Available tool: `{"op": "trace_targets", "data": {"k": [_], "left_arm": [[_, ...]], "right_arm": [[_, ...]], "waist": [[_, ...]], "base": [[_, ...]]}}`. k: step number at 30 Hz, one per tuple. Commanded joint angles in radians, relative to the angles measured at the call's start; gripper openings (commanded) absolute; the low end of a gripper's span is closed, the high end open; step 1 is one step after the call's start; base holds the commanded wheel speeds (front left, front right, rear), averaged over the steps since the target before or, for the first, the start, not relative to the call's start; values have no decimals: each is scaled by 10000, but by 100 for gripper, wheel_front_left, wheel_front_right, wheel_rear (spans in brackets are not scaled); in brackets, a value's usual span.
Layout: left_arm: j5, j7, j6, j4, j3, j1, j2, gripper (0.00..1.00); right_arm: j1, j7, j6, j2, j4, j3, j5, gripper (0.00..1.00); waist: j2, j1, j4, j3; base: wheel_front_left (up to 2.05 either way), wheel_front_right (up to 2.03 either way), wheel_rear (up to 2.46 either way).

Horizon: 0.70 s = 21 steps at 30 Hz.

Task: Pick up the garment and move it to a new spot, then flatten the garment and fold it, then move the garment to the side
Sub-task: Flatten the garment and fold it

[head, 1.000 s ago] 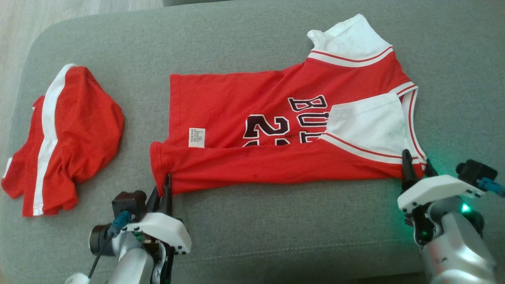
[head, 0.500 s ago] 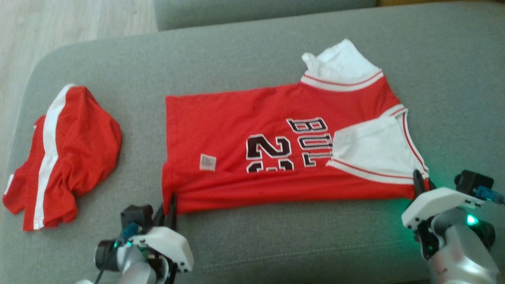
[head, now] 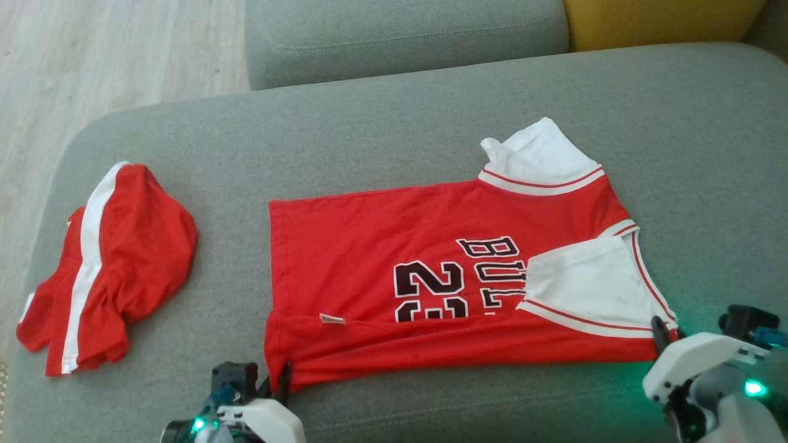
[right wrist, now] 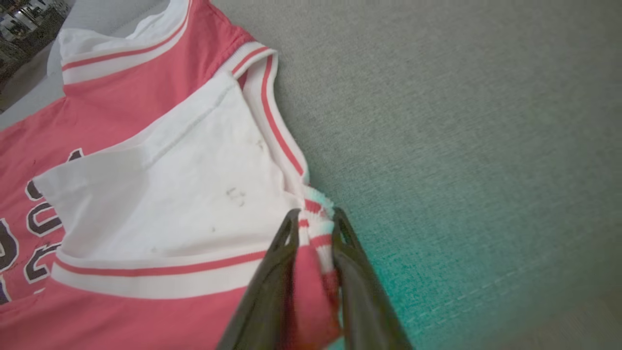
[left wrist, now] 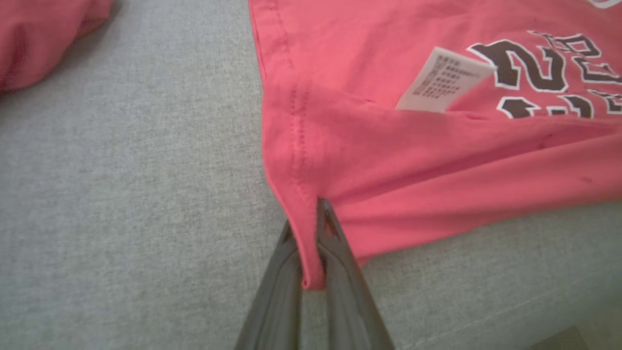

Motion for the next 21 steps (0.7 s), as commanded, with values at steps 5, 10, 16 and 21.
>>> {"op": "trace_targets", "data": {"k": [5,10,16,21], "left_arm": [[-36,-101,259,-432,261,-323,143,100],[-143,-412,544,-1073,462,-514,137,100],[11,-734,885,-3322,1171,-666,180,100],[600,-742,937,-6082,1875,-49,103,100]], "right_arm": [[100,224,-6,-116,-1337,394,277,100],[338,-37,-6,-116,-2998,1176,625,100],[899,-946,-6,-116,-5140,2198,1760,100],[1487,-2041,-6,-116,-6794,3118,890,100]], "waist": [[0,0,32,48],[0,0,19,174],[0,0,77,292],[0,0,-61,548]], "base": [[0,0,0],[0,0,0],[0,0,0],[0,0,0]]}}
